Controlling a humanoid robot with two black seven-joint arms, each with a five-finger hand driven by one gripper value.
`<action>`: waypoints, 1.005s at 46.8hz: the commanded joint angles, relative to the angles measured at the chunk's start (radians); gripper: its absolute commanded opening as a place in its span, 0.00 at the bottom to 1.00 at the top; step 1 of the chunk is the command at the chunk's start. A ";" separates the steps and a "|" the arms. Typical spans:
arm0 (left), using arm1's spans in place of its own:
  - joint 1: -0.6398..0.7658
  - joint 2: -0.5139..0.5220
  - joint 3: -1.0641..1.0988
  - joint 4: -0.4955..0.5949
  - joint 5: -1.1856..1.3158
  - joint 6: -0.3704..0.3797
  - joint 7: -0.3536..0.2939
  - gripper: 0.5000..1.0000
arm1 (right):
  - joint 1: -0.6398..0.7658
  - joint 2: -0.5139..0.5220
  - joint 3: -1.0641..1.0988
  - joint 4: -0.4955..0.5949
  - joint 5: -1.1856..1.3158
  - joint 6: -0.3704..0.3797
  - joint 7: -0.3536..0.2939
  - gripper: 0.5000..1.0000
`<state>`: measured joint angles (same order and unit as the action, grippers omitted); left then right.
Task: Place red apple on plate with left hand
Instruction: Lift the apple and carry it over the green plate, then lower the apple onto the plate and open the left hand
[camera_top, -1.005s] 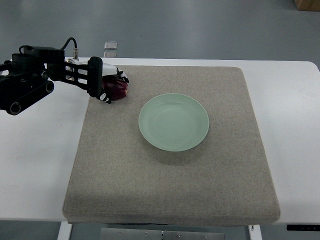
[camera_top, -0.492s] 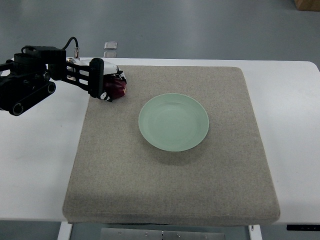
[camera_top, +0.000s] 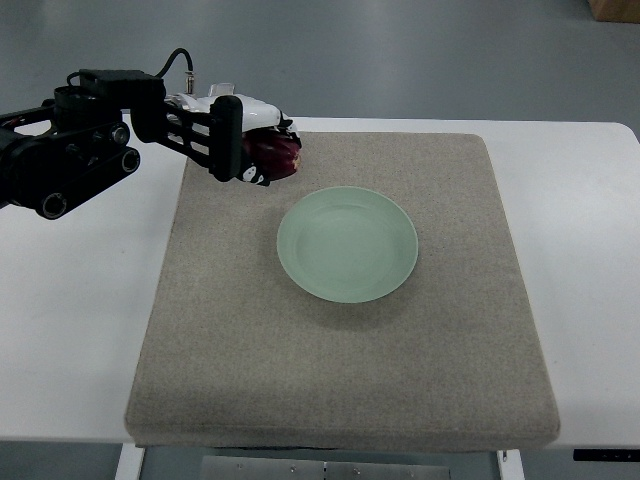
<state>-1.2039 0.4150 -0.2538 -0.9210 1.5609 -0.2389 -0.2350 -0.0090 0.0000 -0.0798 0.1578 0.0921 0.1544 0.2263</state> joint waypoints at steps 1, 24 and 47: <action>0.000 -0.019 -0.005 -0.028 0.004 -0.002 0.000 0.25 | 0.000 0.000 0.000 0.000 0.000 -0.001 0.001 0.93; 0.020 -0.062 0.011 -0.182 0.007 -0.022 0.002 0.37 | 0.000 0.000 0.000 0.000 0.000 0.001 0.001 0.93; 0.055 -0.084 0.037 -0.173 0.011 -0.043 0.002 0.43 | 0.000 0.000 0.000 0.000 0.001 0.001 -0.001 0.93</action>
<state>-1.1624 0.3475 -0.2256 -1.0937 1.5706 -0.2822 -0.2331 -0.0092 0.0000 -0.0797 0.1580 0.0921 0.1543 0.2261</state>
